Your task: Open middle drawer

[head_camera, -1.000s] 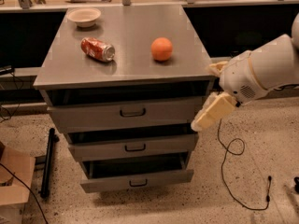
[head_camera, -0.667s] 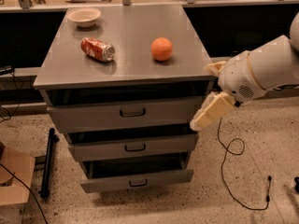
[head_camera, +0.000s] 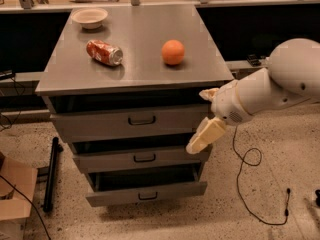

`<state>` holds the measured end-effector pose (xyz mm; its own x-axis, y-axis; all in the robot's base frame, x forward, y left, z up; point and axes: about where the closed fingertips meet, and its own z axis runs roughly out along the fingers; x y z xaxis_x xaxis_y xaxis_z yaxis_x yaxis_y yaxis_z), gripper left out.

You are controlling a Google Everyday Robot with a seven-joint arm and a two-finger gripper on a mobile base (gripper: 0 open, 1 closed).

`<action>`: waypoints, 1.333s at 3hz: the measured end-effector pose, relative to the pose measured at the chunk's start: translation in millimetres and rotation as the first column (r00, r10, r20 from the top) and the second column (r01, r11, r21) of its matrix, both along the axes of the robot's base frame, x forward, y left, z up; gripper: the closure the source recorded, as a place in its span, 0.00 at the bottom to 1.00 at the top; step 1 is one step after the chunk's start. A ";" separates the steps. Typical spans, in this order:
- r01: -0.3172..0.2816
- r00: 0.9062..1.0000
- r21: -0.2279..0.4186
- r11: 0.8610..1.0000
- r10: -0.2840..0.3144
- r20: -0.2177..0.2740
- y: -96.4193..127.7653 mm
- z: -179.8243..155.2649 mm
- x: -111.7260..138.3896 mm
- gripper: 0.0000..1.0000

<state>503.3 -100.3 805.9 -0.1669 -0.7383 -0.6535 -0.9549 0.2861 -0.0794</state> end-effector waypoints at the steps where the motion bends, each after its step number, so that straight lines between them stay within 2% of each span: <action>1: 0.007 1.000 0.074 0.997 -0.006 -0.017 12.0 -45.3 9.2 0.00; 2: 0.043 0.999 0.160 0.986 -0.038 -0.034 20.8 -109.5 27.4 0.00; 4: 0.097 0.992 0.213 0.972 -0.077 -0.102 14.5 -184.9 43.9 0.00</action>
Offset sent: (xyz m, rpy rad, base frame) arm 0.0438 0.0270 -0.1520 0.2328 0.0204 -0.0718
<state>547.1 -85.8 620.9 -0.2915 -0.5602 -0.7754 -0.9258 0.3690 0.0815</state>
